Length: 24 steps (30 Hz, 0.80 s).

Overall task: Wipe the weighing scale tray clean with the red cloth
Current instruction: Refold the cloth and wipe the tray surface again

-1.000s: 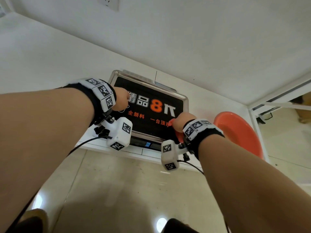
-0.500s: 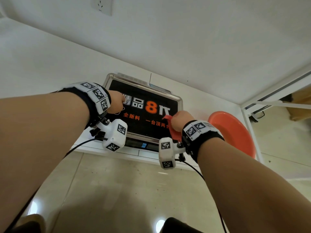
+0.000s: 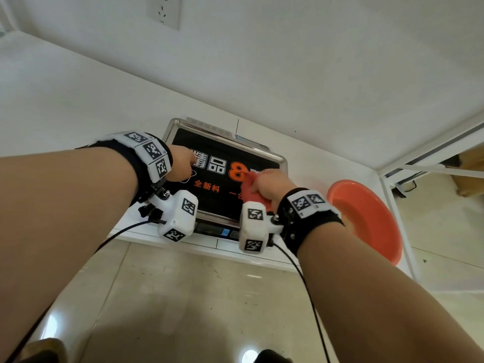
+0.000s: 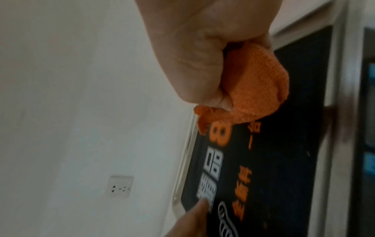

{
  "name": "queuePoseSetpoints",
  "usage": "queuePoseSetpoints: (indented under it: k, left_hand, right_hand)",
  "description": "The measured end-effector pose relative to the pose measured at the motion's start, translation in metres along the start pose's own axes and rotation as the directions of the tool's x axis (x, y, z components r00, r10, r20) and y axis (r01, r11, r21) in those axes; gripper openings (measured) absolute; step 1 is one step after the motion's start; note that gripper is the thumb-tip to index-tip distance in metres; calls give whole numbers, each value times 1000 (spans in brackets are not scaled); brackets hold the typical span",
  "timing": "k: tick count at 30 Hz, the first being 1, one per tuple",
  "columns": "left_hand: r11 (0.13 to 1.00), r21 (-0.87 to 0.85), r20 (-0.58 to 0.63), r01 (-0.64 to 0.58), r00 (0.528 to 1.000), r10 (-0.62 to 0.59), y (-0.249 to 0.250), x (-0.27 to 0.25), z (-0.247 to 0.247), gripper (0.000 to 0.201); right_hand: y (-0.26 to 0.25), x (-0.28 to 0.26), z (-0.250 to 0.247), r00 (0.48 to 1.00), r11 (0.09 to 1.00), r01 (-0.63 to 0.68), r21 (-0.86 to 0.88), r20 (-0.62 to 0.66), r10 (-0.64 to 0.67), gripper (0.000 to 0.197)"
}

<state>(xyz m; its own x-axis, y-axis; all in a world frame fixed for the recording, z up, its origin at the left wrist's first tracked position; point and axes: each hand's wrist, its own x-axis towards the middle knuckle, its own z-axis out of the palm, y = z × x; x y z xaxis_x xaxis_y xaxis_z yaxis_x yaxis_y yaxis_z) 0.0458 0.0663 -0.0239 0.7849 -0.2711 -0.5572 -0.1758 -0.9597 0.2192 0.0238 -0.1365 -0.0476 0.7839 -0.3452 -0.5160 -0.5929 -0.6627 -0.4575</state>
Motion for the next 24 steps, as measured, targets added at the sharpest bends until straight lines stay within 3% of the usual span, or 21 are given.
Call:
queuePoseSetpoints:
  k: [3,5,7,12,15,17,20,22,24]
  left_hand:
    - [1000,0,12,-12,1000,12,-3,-1,0,51]
    - [1000,5,7,-17,1000,17,-2,-1,-1,51]
    - [1000,13,11,-14,1000,14,-1,0,-1,51]
    - [1000,25,17,-8,1000,7,-2,4,0,52]
    - [1000,23,16,-9,1000,9,-4,1,0,55]
    - [1000,27,16,-12,1000,12,-5,0,-1,55]
    - [1000,21,20,-16,1000,15,-8,1,0,57]
    - [1000,17,17,-22,1000,22,-10,3,0,57]
    - [1000,5,16,-24,1000,23,-11,4,0,58]
  right_hand:
    - [16,7,-17,982,978,-52,-201,-187,14,14]
    - [25,2,-17,987,945,-95,-313,-154,48,12]
    - [27,4,-4,997,944,-26,-328,-80,0,26]
    - [-1,0,30,978,979,201,-45,72,-197,23]
    - [-4,5,28,972,981,191,42,129,-195,23]
    - [0,13,12,990,983,143,114,0,-144,13]
    - [18,26,-18,954,992,28,-121,-293,-63,26]
    - [23,29,-28,943,969,-7,-246,-323,-75,28]
    - [18,36,-31,952,951,49,-304,-275,-137,32]
